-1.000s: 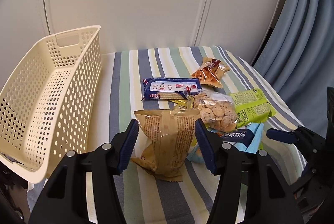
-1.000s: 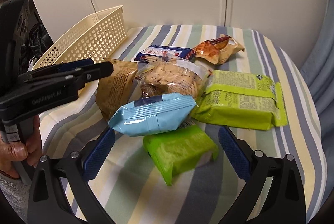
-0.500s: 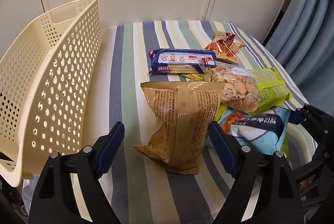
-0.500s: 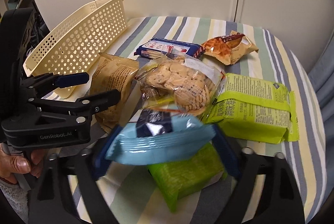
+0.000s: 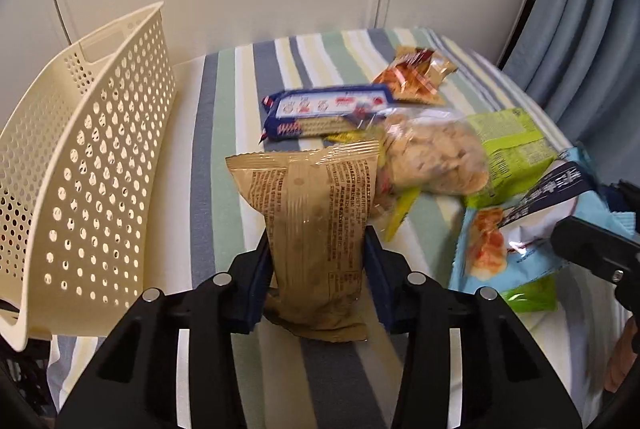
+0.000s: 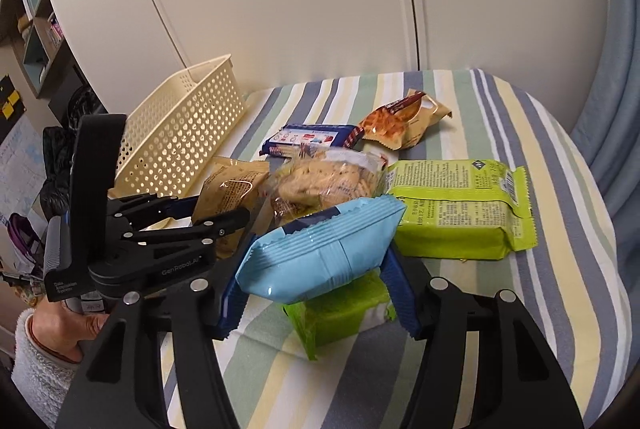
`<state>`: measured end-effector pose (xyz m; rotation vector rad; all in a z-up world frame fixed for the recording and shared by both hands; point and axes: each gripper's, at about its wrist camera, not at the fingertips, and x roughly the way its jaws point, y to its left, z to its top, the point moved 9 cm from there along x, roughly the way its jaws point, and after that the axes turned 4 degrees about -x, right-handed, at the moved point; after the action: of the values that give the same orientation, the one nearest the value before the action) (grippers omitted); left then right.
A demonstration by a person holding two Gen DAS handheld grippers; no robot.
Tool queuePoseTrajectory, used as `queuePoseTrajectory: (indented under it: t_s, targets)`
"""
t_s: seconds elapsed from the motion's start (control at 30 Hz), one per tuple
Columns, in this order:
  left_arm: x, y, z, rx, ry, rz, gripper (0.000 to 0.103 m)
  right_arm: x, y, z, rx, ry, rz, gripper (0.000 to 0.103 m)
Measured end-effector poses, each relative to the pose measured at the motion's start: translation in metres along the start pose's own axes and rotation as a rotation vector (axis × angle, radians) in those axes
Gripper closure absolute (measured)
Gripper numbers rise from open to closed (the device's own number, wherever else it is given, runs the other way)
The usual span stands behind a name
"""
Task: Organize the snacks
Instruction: 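Carry the tan bag with the left gripper into the cream basket and release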
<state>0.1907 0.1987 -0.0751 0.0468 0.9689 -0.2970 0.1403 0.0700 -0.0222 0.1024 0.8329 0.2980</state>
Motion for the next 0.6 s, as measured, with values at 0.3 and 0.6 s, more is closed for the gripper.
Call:
queuePoseTrajectory:
  t_s: [0.3, 0.6]
  targets:
    - [-0.048, 0.0, 0.017, -0.042, -0.124, -0.014, 0.059, -0.023, -0.006, 0.009, 0.037, -0.062, -0.007, 0.044]
    - [-0.112, 0.056, 0.055, -0.15, -0.308, 0.107, 0.059, -0.033, 0.001, 0.017, 0.033, -0.09, -0.018, 0.044]
